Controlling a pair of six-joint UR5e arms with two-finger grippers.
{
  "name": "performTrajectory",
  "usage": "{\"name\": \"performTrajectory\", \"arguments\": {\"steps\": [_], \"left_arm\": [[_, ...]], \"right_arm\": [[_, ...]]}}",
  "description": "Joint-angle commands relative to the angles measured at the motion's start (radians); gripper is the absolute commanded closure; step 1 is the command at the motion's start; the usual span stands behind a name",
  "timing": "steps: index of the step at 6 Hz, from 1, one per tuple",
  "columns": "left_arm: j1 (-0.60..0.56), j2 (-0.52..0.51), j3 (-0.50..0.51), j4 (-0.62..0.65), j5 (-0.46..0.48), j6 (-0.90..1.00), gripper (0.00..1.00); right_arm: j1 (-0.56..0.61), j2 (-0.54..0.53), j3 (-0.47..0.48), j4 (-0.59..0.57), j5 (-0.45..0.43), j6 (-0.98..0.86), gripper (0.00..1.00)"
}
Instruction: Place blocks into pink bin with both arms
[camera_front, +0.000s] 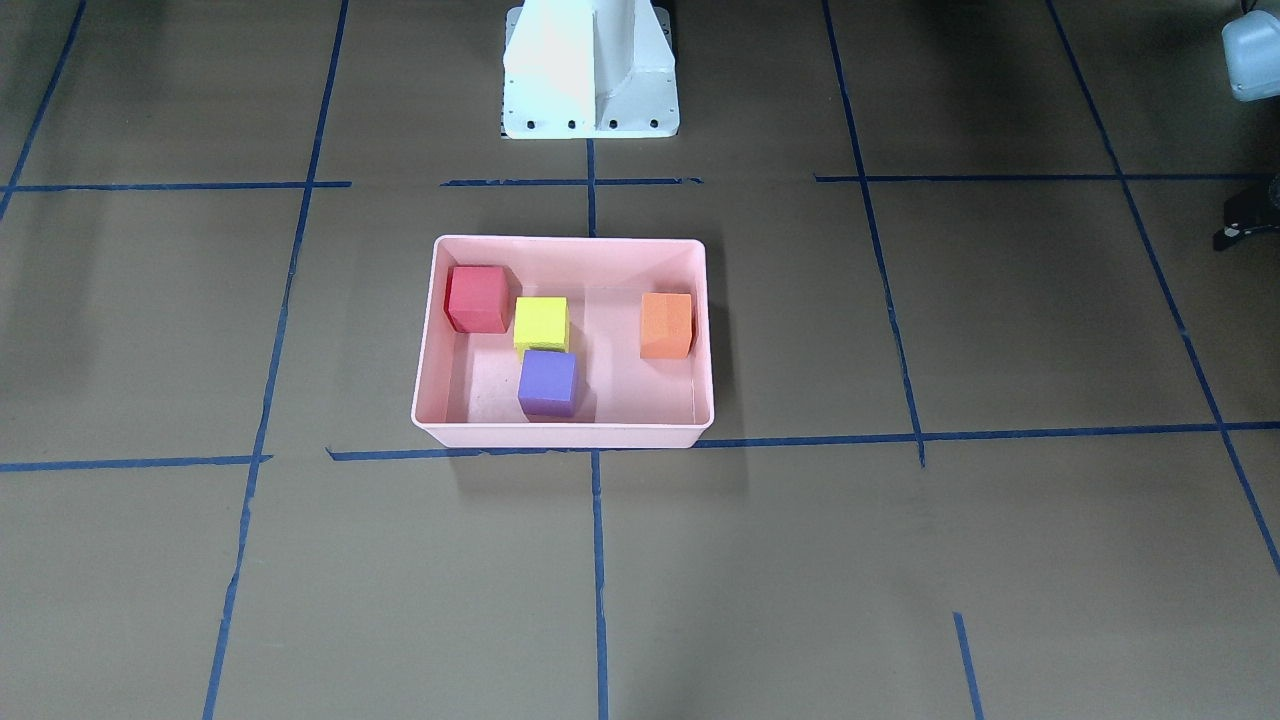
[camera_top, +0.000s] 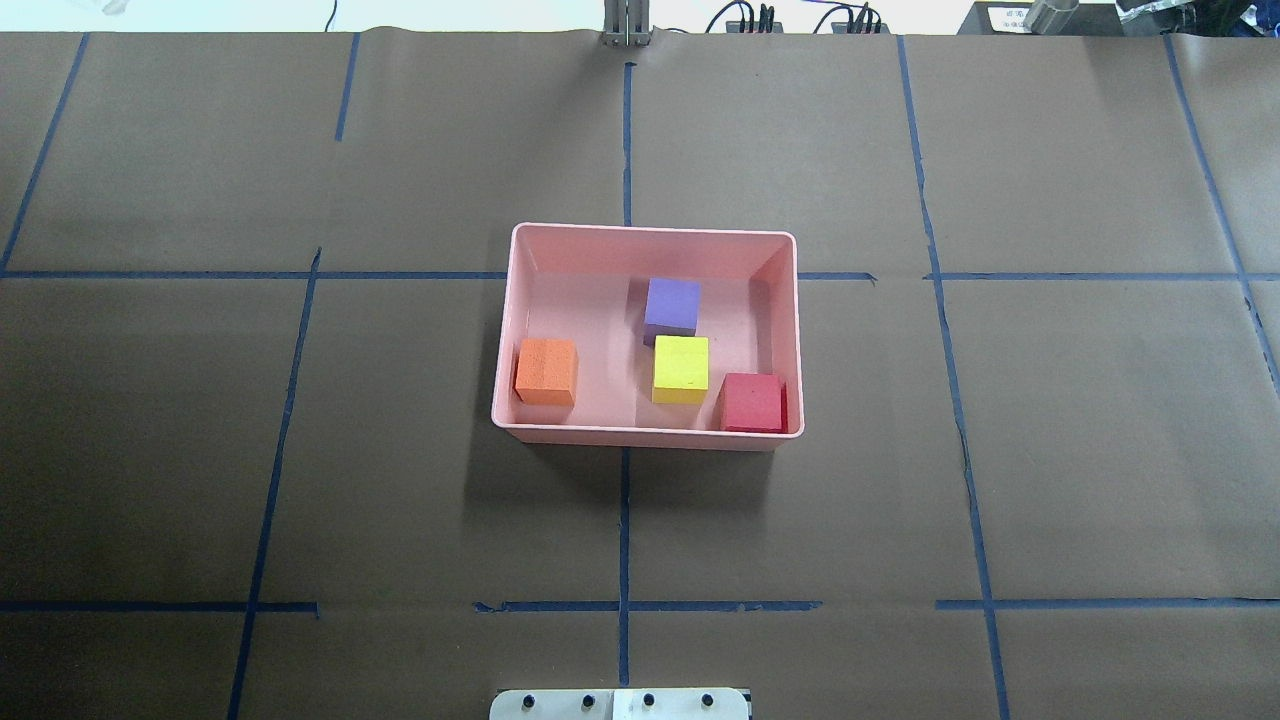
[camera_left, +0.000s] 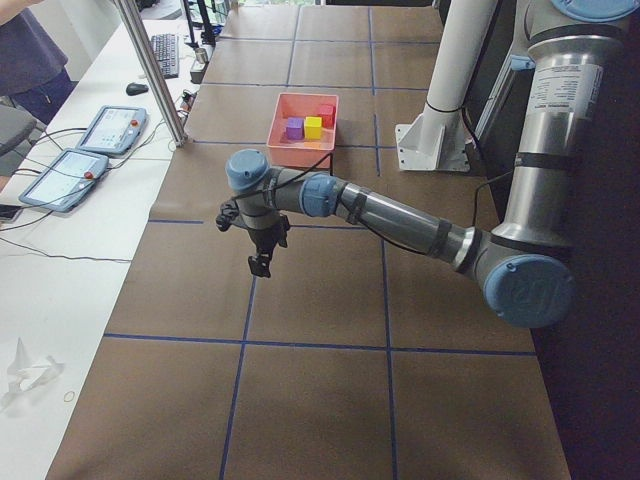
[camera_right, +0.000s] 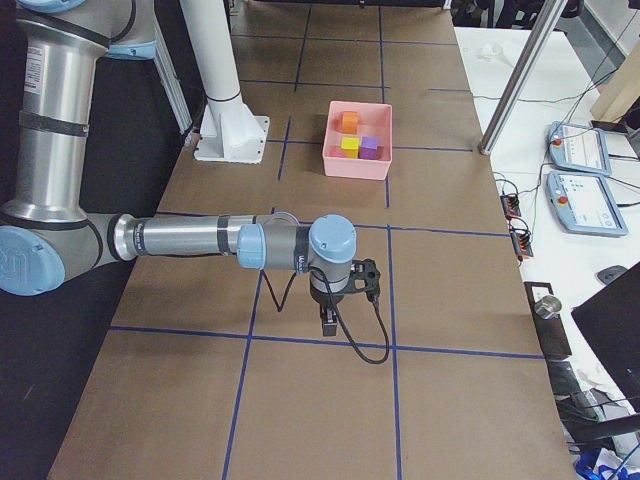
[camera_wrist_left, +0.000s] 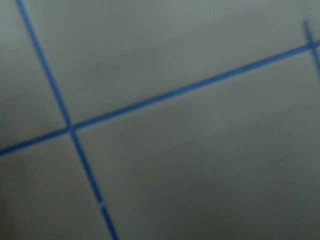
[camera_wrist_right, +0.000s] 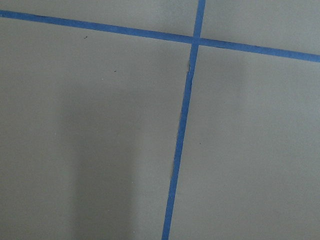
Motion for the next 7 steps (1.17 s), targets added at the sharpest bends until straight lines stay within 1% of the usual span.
{"name": "performTrajectory", "arguments": {"steps": [1,4,7], "left_arm": [[-0.006,0.020,0.049,-0.006,0.004,0.000,0.00],[-0.019,0.063,0.051,0.005,0.001,-0.004,0.00],[-0.019,0.069,0.040,0.005,0.003,0.000,0.00]], "right_arm": [[-0.001,-0.001,0.002,0.008,0.002,-0.003,0.00],[-0.001,-0.011,-0.001,0.017,0.002,0.004,0.00],[-0.001,-0.011,-0.002,0.017,-0.001,0.004,0.00]]}}
